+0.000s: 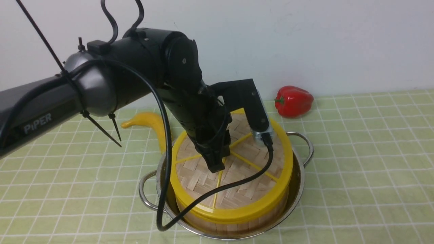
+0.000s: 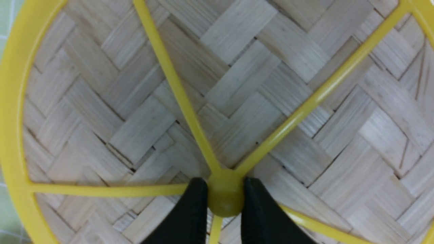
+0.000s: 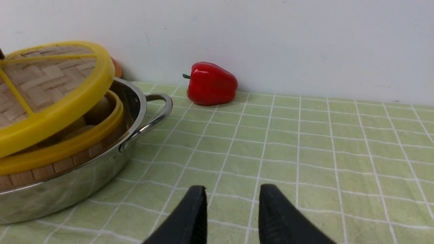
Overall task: Place the steamer in the pot on the green tablecloth, and put the lid on the steamer.
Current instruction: 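Place the yellow bamboo steamer lid onto the steamer in the pot with the left gripper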
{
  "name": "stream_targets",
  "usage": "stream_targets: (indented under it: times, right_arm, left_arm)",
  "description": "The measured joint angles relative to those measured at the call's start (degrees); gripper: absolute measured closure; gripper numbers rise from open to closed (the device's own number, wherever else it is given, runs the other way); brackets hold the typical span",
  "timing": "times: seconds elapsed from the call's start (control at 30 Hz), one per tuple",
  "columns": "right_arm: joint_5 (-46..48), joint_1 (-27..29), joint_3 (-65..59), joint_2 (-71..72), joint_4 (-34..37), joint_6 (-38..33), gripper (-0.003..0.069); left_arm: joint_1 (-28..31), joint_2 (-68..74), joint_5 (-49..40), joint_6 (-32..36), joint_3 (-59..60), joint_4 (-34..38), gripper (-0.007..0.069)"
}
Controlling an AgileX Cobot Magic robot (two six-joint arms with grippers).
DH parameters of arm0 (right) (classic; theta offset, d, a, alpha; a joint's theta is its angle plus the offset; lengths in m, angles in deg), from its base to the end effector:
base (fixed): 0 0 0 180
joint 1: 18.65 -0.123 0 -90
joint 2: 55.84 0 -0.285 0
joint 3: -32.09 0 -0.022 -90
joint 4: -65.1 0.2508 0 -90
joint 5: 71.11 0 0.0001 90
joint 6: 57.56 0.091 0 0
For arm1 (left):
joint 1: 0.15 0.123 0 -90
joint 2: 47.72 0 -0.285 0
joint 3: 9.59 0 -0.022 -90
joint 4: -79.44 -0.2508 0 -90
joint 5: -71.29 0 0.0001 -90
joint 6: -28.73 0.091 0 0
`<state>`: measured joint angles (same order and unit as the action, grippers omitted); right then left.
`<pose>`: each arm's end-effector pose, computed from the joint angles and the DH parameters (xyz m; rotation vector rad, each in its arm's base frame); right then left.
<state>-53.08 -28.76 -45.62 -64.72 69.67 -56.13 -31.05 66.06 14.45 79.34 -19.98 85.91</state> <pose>0.0542 0.0120 0.1809 -0.0866 1.8283 0.2180 0.3343 -0.2101 0.2619 1.7689 2.1492 -0.0615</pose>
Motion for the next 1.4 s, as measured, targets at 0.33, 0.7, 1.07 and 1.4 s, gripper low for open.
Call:
stream_targets:
  times: [0.33,0.7,1.07,1.4]
  right_arm:
    - [0.0,0.0,0.0,0.0,0.0,0.0,0.0417]
    - [0.0,0.0,0.0,0.0,0.0,0.0,0.0417]
    - [0.0,0.0,0.0,0.0,0.0,0.0,0.0417]
    - [0.0,0.0,0.0,0.0,0.0,0.0,0.0417]
  left_arm:
    - [0.0,1.86,2.17,0.53,0.0,0.05,0.0507]
    - [0.0,3.79,3.21,-0.56,-0.07,0.34,0.0507]
    - [0.0,2.68,4.21,-3.15,-0.14,-0.2,0.0163]
    - [0.0,-13.34,4.29,-17.05,-0.02,-14.7,-0.0003]
